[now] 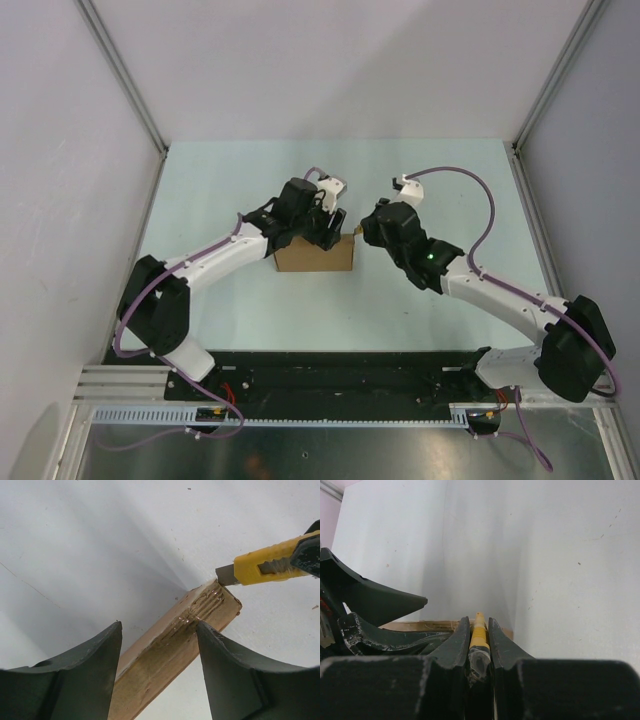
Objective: Unpack the express box
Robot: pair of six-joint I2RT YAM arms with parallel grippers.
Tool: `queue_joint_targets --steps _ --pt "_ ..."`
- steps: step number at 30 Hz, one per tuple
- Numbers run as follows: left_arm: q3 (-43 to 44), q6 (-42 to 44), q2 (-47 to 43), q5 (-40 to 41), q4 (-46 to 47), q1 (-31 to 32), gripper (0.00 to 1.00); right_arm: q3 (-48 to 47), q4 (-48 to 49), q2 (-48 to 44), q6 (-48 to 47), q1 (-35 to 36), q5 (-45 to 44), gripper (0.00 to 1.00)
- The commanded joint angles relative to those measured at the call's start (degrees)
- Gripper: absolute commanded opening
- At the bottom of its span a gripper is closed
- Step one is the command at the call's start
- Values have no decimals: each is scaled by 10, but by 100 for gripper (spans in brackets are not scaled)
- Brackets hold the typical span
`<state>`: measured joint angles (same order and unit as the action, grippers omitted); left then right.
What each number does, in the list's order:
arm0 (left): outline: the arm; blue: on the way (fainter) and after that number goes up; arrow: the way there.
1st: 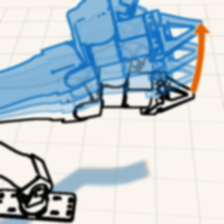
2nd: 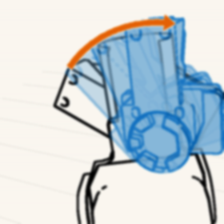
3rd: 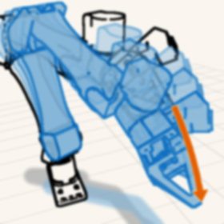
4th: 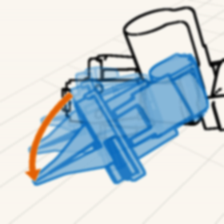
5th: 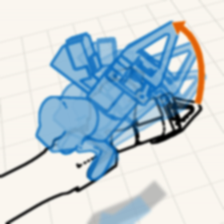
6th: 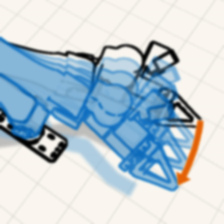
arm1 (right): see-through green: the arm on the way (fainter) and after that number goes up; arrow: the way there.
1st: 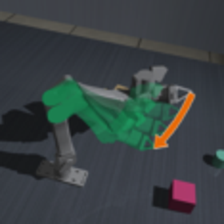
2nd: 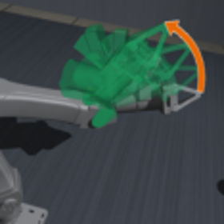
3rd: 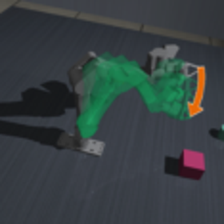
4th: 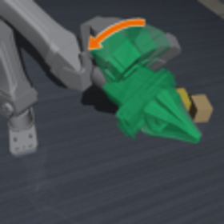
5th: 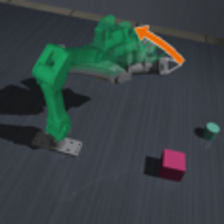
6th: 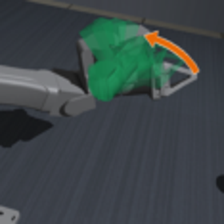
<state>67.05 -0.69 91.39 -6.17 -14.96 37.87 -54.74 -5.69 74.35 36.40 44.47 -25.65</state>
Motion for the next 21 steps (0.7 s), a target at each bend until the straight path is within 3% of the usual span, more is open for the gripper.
queue_joint_targets --steps 1,12,21 --pt "-19 10 32 28 -70 5 66 -5 -9 14 7 10 3 0" --pt "13 -56 106 93 -125 5 61 -7 -54 -15 37 30 -8 0" --pt "21 -86 142 100 -154 6 59 -25 -83 -22 57 43 -8 0"
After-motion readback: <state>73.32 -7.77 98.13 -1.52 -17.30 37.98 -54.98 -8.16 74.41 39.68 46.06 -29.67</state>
